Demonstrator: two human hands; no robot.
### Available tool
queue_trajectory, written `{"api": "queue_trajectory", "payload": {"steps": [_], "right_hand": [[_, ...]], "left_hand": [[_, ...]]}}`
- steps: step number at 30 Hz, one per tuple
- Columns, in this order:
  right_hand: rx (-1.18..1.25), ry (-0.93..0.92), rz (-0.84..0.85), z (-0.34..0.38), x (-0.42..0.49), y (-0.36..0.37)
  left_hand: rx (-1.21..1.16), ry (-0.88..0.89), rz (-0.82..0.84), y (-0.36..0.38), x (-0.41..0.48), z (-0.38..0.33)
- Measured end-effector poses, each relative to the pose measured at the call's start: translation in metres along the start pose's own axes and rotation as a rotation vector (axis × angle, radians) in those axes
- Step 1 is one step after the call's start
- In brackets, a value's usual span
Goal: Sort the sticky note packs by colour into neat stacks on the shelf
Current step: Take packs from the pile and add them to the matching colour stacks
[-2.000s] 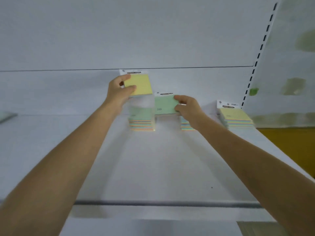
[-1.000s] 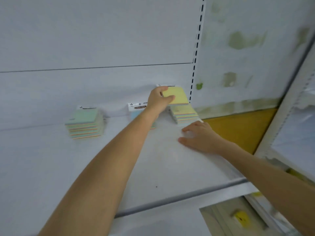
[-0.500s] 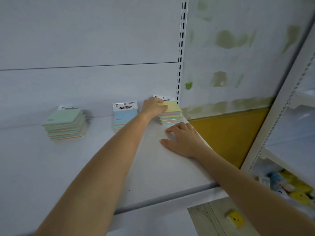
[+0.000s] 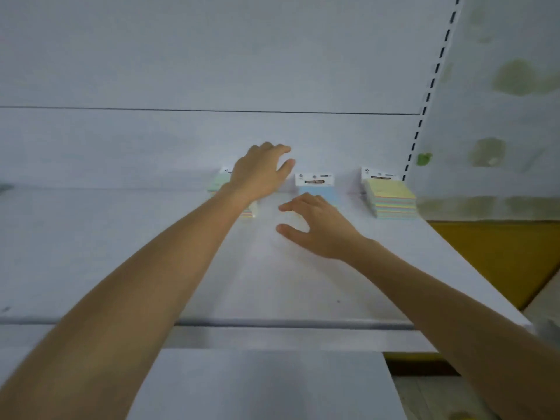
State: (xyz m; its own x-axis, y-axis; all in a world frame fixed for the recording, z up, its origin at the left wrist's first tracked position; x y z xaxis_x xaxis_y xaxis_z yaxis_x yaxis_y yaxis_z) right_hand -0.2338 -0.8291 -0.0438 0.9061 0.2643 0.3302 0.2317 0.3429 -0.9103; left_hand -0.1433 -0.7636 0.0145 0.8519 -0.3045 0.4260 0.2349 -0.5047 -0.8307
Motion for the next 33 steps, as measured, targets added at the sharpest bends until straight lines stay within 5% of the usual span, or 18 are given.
{"api": "queue_trajectory", "payload": {"steps": [17,28,33], "right_hand": [[0.222,-0.322,0.173,0.345,0.188,0.175],[0.268,-0.312,0.181,0.409,0.349,0.253],[0.313,-0.164,0.114,0.411,0.410,0.275]], "left_hand": [[0.131,-0.432,-0.125,-0.216,-0.151,0.417],[0.117,-0.572,-0.166,-0.271,-0.129,0.600],[0.114,-0.566,-0.177,-0.290,-0.111,0.652]]}}
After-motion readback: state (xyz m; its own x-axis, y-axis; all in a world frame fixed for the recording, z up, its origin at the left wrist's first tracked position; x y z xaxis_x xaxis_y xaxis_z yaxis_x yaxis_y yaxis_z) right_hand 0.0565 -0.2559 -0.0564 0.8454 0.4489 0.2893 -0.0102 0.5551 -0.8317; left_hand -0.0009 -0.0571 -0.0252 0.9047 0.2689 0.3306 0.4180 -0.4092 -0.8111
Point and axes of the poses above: each hand's wrist, its own x-axis towards the middle knuckle, its own y-axis out of the palm, z = x × y, the point moved 8 cm from there along x, towards the middle knuckle, and after that the axes turned 8 degrees about -y, right-handed, at the moved point
